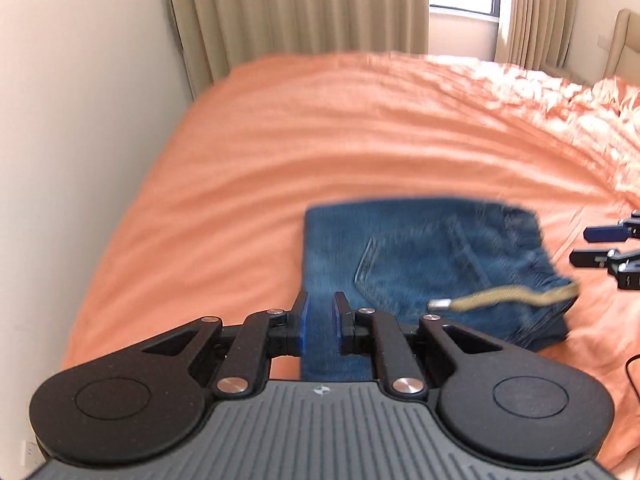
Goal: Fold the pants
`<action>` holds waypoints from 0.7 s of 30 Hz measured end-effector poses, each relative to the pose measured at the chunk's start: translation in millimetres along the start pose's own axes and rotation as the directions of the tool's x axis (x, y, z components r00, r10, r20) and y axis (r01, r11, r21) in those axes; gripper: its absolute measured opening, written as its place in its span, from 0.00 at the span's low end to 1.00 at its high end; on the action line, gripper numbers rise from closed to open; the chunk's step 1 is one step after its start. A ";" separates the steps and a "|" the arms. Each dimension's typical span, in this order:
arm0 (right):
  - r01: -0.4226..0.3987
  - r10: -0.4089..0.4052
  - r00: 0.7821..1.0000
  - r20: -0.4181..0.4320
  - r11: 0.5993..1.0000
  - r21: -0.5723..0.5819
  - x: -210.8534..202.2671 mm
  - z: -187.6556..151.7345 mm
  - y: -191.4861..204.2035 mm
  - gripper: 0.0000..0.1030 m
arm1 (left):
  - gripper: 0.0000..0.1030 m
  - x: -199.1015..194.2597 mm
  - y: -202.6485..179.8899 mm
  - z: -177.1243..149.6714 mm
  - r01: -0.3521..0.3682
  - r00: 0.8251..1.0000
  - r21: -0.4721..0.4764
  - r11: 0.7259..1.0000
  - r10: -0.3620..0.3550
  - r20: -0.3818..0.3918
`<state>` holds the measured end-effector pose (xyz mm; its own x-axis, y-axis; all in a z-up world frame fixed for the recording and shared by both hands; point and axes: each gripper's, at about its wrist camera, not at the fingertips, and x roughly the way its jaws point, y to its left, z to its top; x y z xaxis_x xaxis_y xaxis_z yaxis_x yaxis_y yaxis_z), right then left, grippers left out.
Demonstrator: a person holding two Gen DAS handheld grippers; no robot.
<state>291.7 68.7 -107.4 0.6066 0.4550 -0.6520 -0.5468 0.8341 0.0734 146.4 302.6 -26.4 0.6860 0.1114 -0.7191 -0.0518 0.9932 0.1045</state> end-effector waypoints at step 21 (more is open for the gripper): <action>0.120 -0.145 0.950 0.278 0.987 0.106 -196.0 -118.8 70.9 0.78 | 0.95 -148.7 -123.7 -93.4 -0.148 0.933 -0.087 0.985 0.168 0.319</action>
<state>65.5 1.6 -64.1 0.8158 0.3978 -0.4197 -0.4060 0.9109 0.0743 -17.1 166.4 3.4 0.8629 0.2598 -0.4336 -0.2157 0.9650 0.1490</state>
